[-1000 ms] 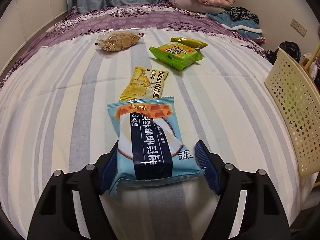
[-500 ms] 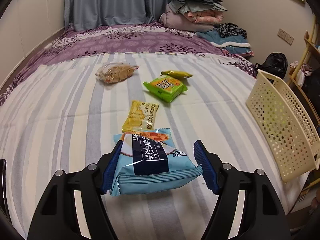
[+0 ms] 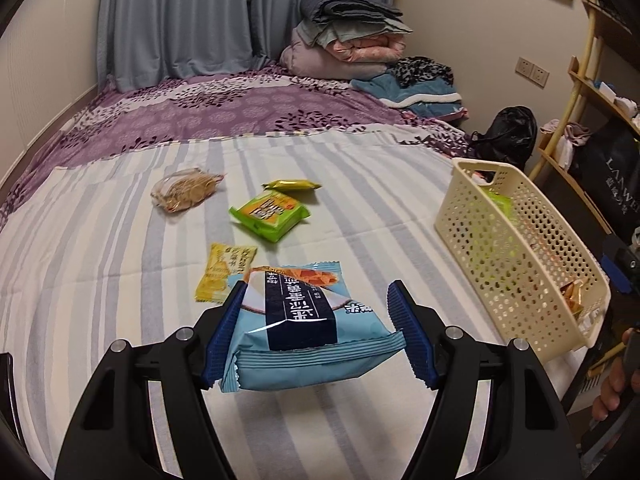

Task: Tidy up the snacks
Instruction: 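Carry the light blue bag into the basket and open the left gripper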

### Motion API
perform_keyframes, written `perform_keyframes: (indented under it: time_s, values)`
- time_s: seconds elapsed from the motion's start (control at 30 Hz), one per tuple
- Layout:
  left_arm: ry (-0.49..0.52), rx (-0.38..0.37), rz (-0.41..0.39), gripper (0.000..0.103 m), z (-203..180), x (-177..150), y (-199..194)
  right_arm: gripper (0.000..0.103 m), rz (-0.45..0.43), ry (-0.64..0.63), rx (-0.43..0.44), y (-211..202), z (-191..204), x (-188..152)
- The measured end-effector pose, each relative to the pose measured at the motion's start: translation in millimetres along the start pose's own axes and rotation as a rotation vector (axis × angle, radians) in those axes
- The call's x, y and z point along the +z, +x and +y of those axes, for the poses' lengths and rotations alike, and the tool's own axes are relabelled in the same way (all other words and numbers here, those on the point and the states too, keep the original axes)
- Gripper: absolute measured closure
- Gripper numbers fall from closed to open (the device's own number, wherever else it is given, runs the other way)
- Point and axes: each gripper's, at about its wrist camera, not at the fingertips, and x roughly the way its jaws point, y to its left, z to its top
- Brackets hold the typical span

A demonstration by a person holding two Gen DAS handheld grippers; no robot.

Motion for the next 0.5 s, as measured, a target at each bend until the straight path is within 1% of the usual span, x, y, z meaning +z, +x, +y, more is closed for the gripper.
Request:
perform_keyframes:
  time_s: [0.23,0.5]
  values:
    - [0.050,-0.069,-0.006,0.031,-36.1,15.3,-2.2,0.010,-0.026,0.032,-0.032,-7.2,-17.9,3.1]
    - [0.142,-0.170,-0.033,0.031,-96.2,37.6,-3.5,0.010,-0.057,0.081,-0.081,-16.7,-45.5,7.0]
